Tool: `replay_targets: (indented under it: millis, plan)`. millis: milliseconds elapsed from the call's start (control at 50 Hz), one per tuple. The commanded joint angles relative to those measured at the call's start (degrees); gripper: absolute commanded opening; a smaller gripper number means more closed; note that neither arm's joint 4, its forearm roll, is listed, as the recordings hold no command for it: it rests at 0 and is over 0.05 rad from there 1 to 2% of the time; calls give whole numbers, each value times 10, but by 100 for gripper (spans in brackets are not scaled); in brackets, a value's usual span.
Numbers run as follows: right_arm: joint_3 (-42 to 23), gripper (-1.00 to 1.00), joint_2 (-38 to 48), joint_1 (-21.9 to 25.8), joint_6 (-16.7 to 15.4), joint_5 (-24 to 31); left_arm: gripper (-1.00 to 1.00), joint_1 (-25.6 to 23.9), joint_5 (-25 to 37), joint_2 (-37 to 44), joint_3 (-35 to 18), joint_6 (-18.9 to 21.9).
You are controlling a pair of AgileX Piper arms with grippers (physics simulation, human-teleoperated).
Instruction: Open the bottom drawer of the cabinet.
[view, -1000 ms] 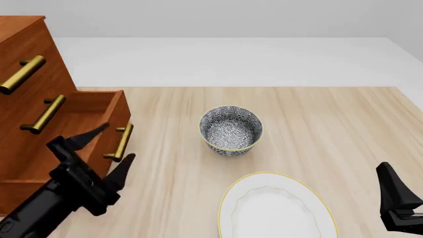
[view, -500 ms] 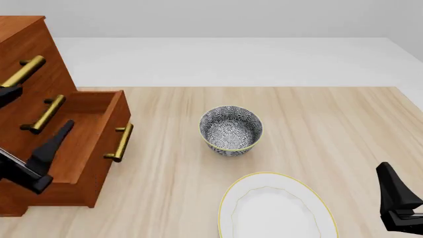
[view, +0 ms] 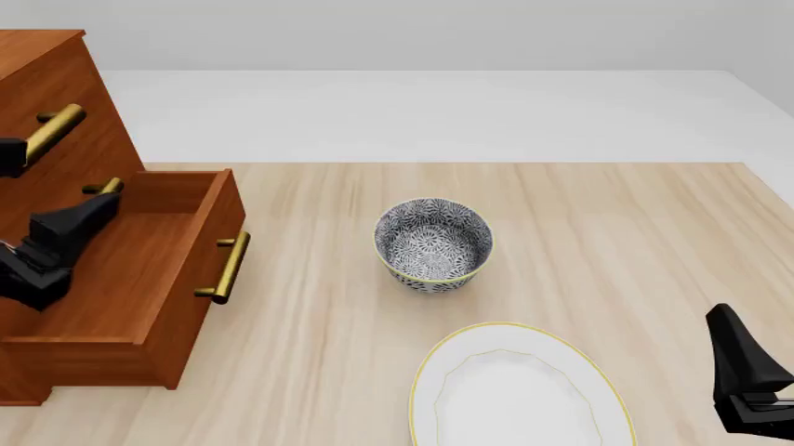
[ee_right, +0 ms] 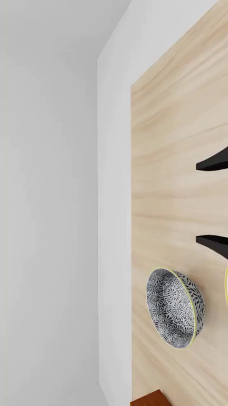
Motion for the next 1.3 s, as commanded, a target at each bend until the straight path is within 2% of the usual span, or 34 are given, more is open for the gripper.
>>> replay_targets:
  millis: [20, 100, 160, 220, 260, 300, 520, 680, 1180, 1300]
  plan:
    - [0, 100, 0, 0, 0, 0, 100, 16, 51, 68, -40, -56]
    - [0, 100, 0, 0, 0, 0, 100, 21, 48, 88, -38, -63]
    - [0, 100, 0, 0, 0, 0, 100, 20, 37, 91, -28, -54]
    - [0, 100, 0, 0, 0, 0, 100, 11, 37, 112, -31, -75]
    - [0, 100, 0, 0, 0, 0, 100, 31, 31, 115, -27, -72]
    - [0, 100, 0, 0, 0, 0, 100, 21, 24, 129, -25, -75]
    - [0, 100, 0, 0, 0, 0, 100, 36, 6, 182, -23, -104]
    - [0, 100, 0, 0, 0, 0, 100, 26, -10, 226, -13, -145]
    - [0, 100, 0, 0, 0, 0, 100, 72, -56, 258, 27, -159]
    - [0, 100, 0, 0, 0, 0, 100, 70, -65, 270, 33, -170]
